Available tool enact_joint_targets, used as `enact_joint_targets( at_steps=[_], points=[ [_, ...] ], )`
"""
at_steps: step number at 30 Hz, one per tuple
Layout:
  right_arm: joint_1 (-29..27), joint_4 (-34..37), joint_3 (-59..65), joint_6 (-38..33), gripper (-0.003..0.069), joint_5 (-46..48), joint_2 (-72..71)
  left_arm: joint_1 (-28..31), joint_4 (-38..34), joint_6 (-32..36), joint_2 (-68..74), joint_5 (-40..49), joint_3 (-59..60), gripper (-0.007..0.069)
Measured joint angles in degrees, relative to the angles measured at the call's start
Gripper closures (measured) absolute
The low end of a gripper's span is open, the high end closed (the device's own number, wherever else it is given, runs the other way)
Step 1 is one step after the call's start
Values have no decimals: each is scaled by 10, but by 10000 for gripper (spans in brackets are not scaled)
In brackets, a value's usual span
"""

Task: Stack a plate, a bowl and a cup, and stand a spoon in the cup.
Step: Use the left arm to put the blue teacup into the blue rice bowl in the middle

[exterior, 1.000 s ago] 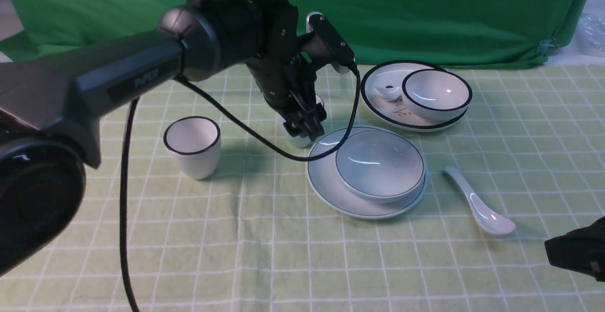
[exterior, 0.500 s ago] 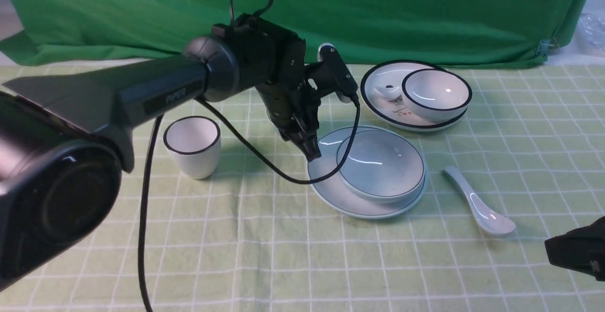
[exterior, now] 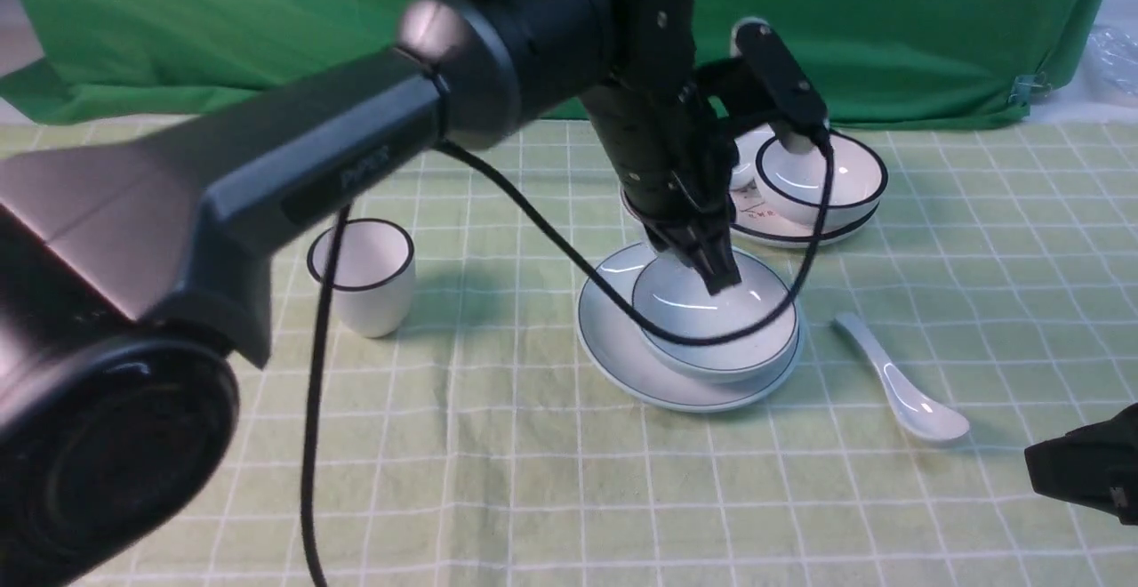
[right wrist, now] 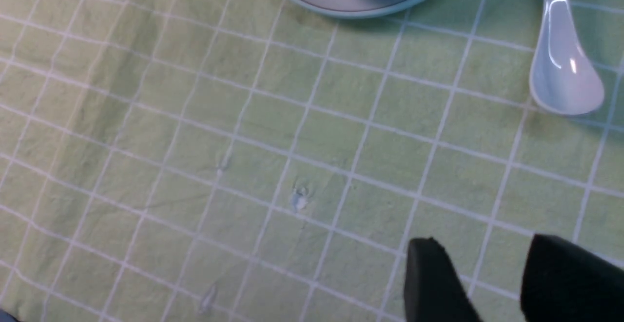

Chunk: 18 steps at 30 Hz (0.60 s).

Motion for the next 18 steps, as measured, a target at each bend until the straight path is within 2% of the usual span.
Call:
enact_joint_targets(
  at_steps=[5, 18],
  points=[
    [0, 0, 0, 0, 355, 0, 0, -22, 19, 1, 35, -23, 0, 580],
    [0, 1, 0, 0, 355, 2, 0, -23, 33, 1, 57, -32, -2, 579]
  ],
)
